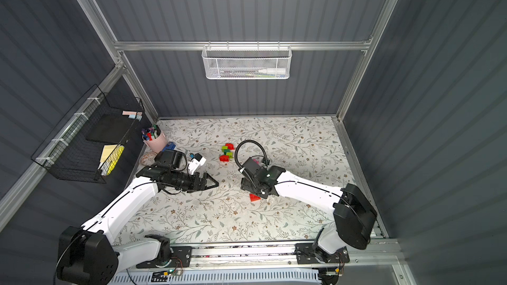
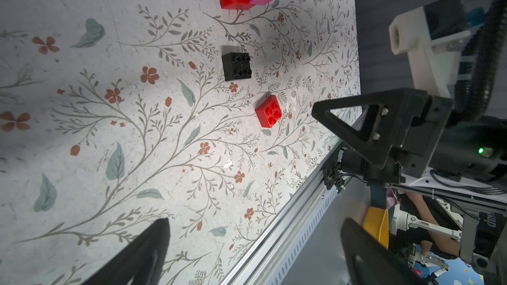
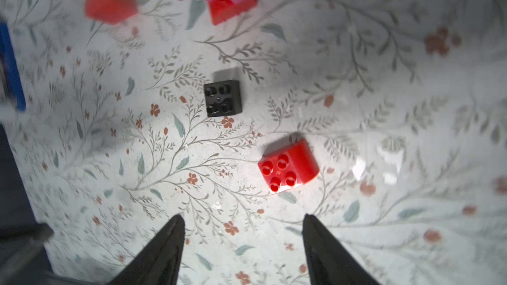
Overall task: Assemble the letter s with lego
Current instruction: Place the lego brick at the center of the board, then pick up the lego brick from the center of the board.
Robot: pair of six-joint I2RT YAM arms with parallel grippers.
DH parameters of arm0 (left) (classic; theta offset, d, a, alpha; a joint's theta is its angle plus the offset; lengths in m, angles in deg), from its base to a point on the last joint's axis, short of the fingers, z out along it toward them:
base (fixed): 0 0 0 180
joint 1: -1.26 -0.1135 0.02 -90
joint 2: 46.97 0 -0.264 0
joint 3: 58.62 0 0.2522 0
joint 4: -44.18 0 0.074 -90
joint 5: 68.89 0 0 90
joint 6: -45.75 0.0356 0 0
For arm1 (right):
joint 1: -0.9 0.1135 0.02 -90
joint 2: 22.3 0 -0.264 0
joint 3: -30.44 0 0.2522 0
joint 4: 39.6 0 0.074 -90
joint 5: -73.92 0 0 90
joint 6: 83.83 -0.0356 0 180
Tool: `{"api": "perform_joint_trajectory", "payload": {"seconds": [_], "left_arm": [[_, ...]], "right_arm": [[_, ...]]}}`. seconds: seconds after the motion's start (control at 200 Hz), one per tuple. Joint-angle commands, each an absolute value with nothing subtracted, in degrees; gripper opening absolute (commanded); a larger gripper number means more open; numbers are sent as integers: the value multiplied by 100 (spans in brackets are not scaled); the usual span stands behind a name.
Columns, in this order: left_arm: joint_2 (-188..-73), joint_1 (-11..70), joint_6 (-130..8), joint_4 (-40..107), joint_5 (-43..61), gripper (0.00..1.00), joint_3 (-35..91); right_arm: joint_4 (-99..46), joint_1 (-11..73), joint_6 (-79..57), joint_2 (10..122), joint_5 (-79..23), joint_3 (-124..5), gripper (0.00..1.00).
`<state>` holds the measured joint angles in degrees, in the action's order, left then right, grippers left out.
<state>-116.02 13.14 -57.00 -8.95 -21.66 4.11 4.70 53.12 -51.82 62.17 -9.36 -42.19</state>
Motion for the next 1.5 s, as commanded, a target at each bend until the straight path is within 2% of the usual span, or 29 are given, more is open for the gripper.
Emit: {"api": "perform_joint_trajectory", "payload": {"seconds": [0.0,0.22,0.505,0.795,1.101,1.321,1.491], "left_arm": [[-11645,1295,-5563,-906,-2075,99,454],[-11641,1295,-5564,-912,-2073,99,477],[-11618,1295,-5505,-988,-2042,100,522],[-11619,1295,-5445,-1072,-2083,99,507],[-11624,1296,-5436,-1062,-2083,100,446],[-11635,1296,-5430,-1053,-2092,99,438],[-11640,1295,-5429,-1062,-2098,100,451]], "right_arm": [[-347,5194,-1562,6042,-1286,-3787,71],[548,4856,2169,6072,-2151,-3799,69],[465,4503,4351,6663,-2803,-3669,71],[660,4418,5210,7545,-3146,-4228,72],[554,4423,5496,8021,-3035,-4513,66],[730,4432,5552,8137,-3158,-4689,50],[1056,4447,5499,8165,-3198,-4945,32]]}}
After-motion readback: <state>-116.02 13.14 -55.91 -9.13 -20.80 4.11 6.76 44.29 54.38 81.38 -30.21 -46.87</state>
